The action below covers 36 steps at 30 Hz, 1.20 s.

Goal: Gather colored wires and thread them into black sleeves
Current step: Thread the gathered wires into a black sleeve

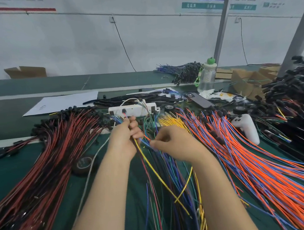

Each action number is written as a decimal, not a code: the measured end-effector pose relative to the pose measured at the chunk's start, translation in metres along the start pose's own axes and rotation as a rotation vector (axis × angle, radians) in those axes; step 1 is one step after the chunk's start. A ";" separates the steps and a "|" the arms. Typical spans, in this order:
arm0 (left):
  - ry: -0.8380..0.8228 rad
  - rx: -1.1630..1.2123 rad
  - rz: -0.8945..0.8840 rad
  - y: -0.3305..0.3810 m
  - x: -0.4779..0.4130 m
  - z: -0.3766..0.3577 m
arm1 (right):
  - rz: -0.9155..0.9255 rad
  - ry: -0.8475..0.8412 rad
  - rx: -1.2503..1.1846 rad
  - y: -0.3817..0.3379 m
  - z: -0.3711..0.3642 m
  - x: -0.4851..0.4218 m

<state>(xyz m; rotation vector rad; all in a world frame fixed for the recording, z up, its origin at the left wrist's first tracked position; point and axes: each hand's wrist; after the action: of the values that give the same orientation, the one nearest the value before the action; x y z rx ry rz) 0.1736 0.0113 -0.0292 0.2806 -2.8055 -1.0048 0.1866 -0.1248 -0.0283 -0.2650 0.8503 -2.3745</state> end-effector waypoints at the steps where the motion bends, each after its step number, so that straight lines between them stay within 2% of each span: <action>1: -0.012 -0.017 -0.020 0.002 0.001 0.003 | -0.005 0.068 -0.052 0.002 -0.001 -0.002; 3: -0.070 -0.090 -0.038 0.005 0.003 0.008 | -0.058 0.158 -0.063 0.006 -0.005 -0.010; 6: -0.187 -0.229 -0.049 0.010 0.010 0.015 | -0.125 -0.051 0.035 0.006 -0.017 -0.016; 8: -0.220 -0.320 -0.089 0.014 0.012 0.017 | -0.067 -0.140 -0.159 0.004 -0.023 -0.015; 10: -0.152 -0.461 -0.148 0.015 0.013 0.017 | -0.008 -0.034 -0.389 -0.001 -0.025 -0.016; 13: 0.051 -0.805 -0.221 0.007 0.012 0.014 | 0.048 0.242 -0.306 -0.019 -0.029 -0.025; 15: 0.110 -0.910 -0.240 -0.001 0.013 0.011 | 0.086 0.309 -0.244 -0.036 -0.036 -0.029; 16: 0.107 -0.872 -0.223 -0.004 0.014 0.010 | 0.083 0.314 -0.218 -0.042 -0.038 -0.030; 19: 0.041 -0.520 -0.111 -0.001 0.020 0.005 | 0.062 0.282 -0.119 -0.046 -0.038 -0.030; 22: -0.011 -0.454 -0.116 0.006 0.024 0.002 | 0.068 0.225 -0.151 -0.047 -0.031 -0.029; 24: -0.045 -0.525 -0.173 0.012 0.025 -0.002 | 0.015 0.123 -0.371 -0.044 -0.027 -0.023; 26: -0.051 -0.748 -0.252 0.024 0.025 -0.006 | -0.020 -0.101 -0.771 -0.044 -0.025 -0.012; 28: -0.114 -0.945 -0.277 0.036 0.028 -0.011 | 0.054 -0.303 -1.112 -0.049 -0.023 -0.002; 29: -0.181 -0.977 -0.255 0.040 0.031 -0.015 | 0.096 -0.344 -1.200 -0.054 -0.021 0.000; 31: -0.281 -1.020 -0.208 0.044 0.037 -0.027 | 0.157 -0.317 -1.286 -0.065 -0.015 0.001; 36: -0.323 -1.231 -0.253 0.061 0.043 -0.053 | 0.269 -0.166 -1.364 -0.081 -0.001 0.005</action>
<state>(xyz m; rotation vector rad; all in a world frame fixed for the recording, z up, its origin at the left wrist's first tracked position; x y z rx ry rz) 0.1345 0.0157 0.0539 0.3018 -1.8169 -2.7103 0.1443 -0.0770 0.0216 -0.7748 2.1108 -1.1625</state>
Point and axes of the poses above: each hand's wrist, its own x-axis away from the middle knuckle, its own z-axis out of the back of the hand, y = z × x, and after that the axes turned 9 degrees about -y, right-handed
